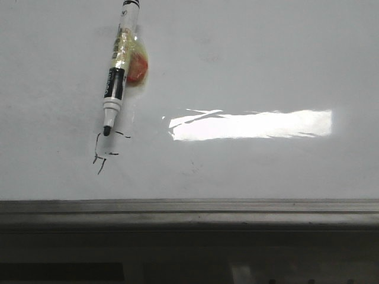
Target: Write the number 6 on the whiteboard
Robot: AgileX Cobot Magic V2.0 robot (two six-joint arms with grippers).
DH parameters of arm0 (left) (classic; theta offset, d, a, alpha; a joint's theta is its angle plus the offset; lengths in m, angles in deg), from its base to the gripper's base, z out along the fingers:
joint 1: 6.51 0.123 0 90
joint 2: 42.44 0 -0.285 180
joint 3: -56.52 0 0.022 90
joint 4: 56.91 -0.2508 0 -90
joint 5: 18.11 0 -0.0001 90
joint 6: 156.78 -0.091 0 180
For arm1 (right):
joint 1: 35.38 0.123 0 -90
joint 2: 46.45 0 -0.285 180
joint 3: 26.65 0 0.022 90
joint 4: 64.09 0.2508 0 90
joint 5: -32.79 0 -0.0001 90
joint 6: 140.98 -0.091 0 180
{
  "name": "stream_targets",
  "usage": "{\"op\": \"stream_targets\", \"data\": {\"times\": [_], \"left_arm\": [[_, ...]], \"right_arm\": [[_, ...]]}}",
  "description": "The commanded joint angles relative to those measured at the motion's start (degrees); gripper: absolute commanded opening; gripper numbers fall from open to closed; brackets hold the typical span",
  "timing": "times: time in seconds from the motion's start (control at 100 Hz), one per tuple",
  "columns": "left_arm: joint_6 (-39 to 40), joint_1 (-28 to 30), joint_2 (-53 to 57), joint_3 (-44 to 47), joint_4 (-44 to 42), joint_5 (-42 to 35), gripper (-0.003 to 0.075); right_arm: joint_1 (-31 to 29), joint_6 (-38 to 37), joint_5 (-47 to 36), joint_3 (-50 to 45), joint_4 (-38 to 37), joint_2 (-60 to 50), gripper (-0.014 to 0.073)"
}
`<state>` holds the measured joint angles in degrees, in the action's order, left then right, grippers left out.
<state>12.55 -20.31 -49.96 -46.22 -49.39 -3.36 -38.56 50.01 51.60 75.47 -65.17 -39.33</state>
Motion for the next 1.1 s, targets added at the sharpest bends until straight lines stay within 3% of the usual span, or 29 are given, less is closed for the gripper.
{"op": "stream_targets", "data": {"times": [0.0,0.44,0.7,0.93,1.09], "left_arm": [[0.32,0.07,1.73,1.35,0.64,-4.71,-0.002],[0.32,0.07,1.73,1.35,2.28,-4.71,-0.002],[0.32,0.07,1.73,1.35,20.78,-5.04,-0.002],[0.32,0.07,1.73,1.35,29.18,-5.16,-0.002],[0.32,0.07,1.73,1.35,41.33,-6.19,-0.002]], "right_arm": [[-0.07,0.27,-1.49,-0.81,-0.66,-0.83,-0.0065],[-0.07,0.27,-3.62,-0.81,-0.66,-0.83,-0.0065],[-0.07,0.27,-13.91,-0.81,1.07,-0.83,-0.0065],[-0.07,0.27,-18.46,-0.81,21.66,-0.83,-0.0065],[-0.07,0.27,-19.97,-0.81,37.47,-0.83,-0.0065]]}}
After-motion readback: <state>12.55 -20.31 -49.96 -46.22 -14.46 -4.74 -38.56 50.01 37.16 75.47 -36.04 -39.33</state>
